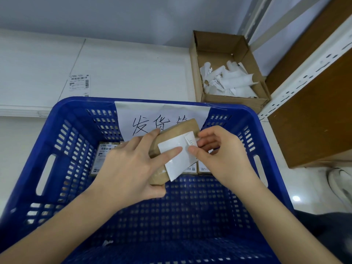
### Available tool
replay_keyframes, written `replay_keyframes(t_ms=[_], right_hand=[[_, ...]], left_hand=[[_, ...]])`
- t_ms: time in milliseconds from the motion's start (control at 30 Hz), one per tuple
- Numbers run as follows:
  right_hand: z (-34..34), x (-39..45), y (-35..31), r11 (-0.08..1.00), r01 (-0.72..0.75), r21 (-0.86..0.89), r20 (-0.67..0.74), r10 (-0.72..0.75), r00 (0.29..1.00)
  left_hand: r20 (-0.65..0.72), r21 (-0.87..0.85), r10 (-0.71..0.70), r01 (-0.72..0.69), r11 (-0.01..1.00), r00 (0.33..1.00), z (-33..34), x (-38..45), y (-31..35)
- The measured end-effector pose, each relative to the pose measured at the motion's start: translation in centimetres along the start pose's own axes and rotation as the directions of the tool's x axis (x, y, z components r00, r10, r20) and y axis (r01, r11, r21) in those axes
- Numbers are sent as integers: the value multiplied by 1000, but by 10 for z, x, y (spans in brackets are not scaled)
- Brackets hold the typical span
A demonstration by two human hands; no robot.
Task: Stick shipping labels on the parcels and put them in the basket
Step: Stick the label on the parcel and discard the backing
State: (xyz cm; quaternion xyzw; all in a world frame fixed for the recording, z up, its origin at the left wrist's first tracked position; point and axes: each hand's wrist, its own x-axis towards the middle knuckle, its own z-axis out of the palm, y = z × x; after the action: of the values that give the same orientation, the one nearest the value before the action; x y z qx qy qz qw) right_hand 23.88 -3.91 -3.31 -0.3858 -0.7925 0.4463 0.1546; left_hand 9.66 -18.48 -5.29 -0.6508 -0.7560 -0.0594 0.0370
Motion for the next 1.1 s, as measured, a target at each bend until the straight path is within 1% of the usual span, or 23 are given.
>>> replay_keyframes(t_ms=[33, 100, 200, 367, 567, 667, 767, 867, 967, 1033, 1100], right_hand=[[0, 0, 0, 999, -34, 31, 19, 33, 999], [1, 0, 0, 998, -56, 22, 32, 55, 998], [2, 0, 0, 999, -41, 12, -18, 42, 999], [-2, 2, -2, 993, -27, 118, -47, 32, 998], [-3, 1, -8, 983, -23, 183, -81, 39, 996], [-8, 2, -9, 985, -36, 167, -106, 54, 993], [-16, 5, -7, 983, -48, 177, -138, 74, 988], [-19, 6, -8, 998, 3, 60, -182, 8, 983], [-14, 4, -6, 997, 54, -62, -196, -65, 978], [-9, 1, -6, 977, 116, -181, -227, -157, 961], [-6, -1, -4, 936, 192, -296, -258, -271, 927]], left_hand=[[-2, 7, 4, -4, 1000, 1000, -1, 0, 0], [-10, 11, 9, -9, 1000, 1000, -2, 0, 0], [-29, 16, 1, -1, 1000, 1000, -4, 1, 1], [-63, 2, -12, 12, 1000, 998, -6, 1, 0], [-83, 28, -20, 22, 999, 996, -7, 1, 1], [-91, 49, -1, 5, 999, 996, -9, 0, 2], [-84, 27, 16, -14, 1000, 996, -10, -1, 2], [-59, -6, 13, -13, 1000, 998, -9, 0, 0], [-60, -15, 11, -12, 1000, 998, -7, 0, 0], [-70, -11, 18, -19, 1000, 997, -7, 0, -1], [-81, 0, 22, -22, 1000, 996, -8, 0, 0]])
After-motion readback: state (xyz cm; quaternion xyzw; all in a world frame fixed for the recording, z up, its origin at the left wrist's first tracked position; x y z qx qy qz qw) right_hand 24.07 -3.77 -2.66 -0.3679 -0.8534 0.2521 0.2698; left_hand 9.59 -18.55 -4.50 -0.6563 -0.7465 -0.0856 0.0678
